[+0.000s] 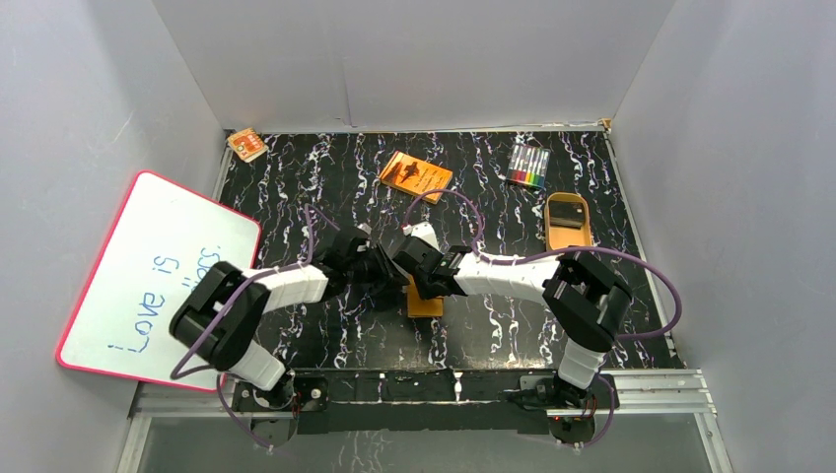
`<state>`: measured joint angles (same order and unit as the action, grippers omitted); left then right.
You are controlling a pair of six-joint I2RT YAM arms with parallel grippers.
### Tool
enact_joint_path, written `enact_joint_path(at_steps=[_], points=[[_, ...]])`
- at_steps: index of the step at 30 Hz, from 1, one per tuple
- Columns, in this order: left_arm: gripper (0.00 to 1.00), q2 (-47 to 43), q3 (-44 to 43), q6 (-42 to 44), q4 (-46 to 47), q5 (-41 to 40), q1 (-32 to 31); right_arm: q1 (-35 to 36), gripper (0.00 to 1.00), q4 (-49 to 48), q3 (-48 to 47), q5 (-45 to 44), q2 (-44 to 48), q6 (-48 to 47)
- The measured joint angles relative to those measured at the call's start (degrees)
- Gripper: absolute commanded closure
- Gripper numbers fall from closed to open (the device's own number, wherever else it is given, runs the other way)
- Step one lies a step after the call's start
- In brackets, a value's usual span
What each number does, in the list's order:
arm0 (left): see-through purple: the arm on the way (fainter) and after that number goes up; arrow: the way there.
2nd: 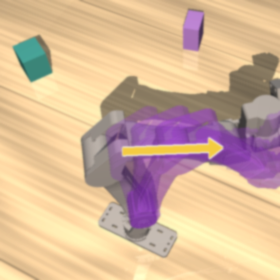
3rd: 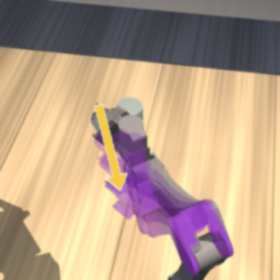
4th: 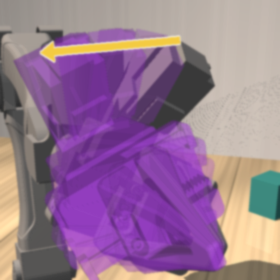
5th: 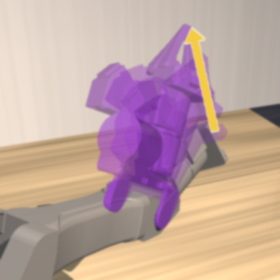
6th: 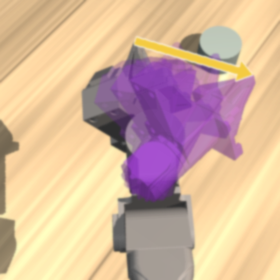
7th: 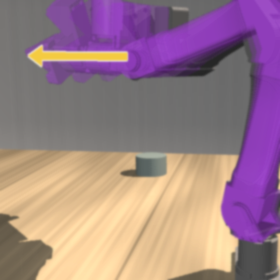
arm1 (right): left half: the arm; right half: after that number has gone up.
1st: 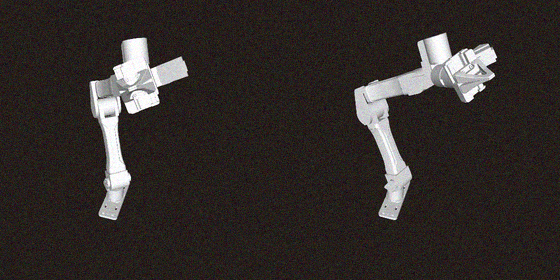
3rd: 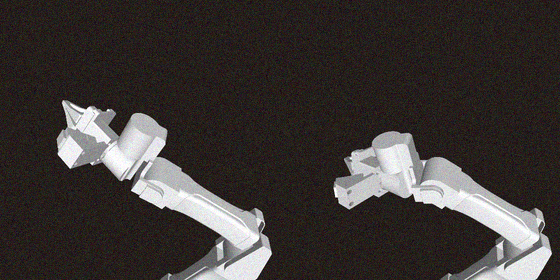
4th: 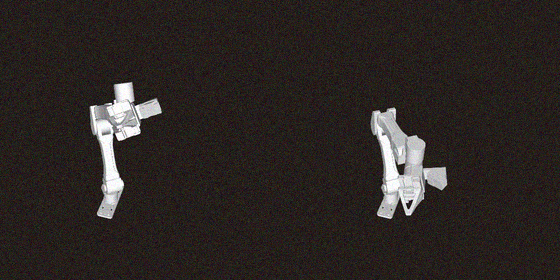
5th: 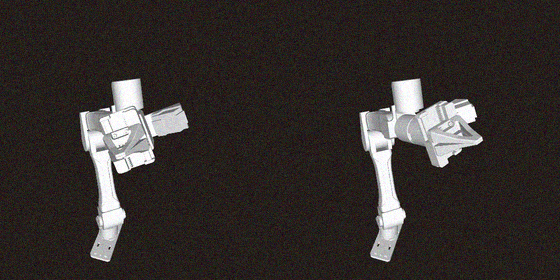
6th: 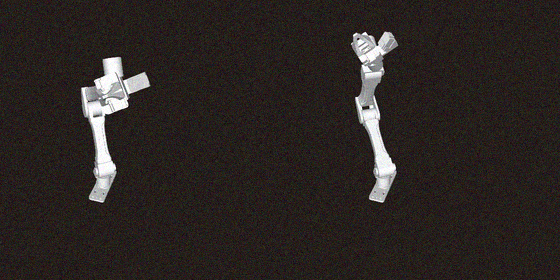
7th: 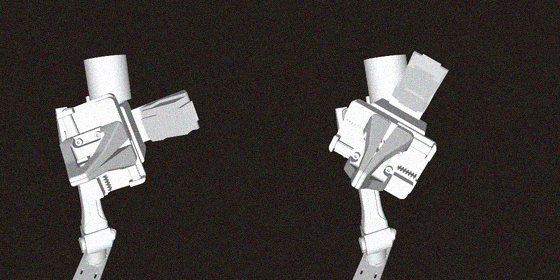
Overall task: Put the credit cards into the card holder
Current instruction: Open the card holder at the center of the board.
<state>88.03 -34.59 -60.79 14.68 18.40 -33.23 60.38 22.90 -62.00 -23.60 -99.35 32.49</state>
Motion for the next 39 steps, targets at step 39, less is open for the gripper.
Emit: enact_joint_path(at_steps=[39], points=[[1.0, 5.6, 0.5, -2.6, 7.4, 0.3, -0.2, 0.0, 1.0, -0.7, 1.2, 5.1, 4.6, 2.3]])
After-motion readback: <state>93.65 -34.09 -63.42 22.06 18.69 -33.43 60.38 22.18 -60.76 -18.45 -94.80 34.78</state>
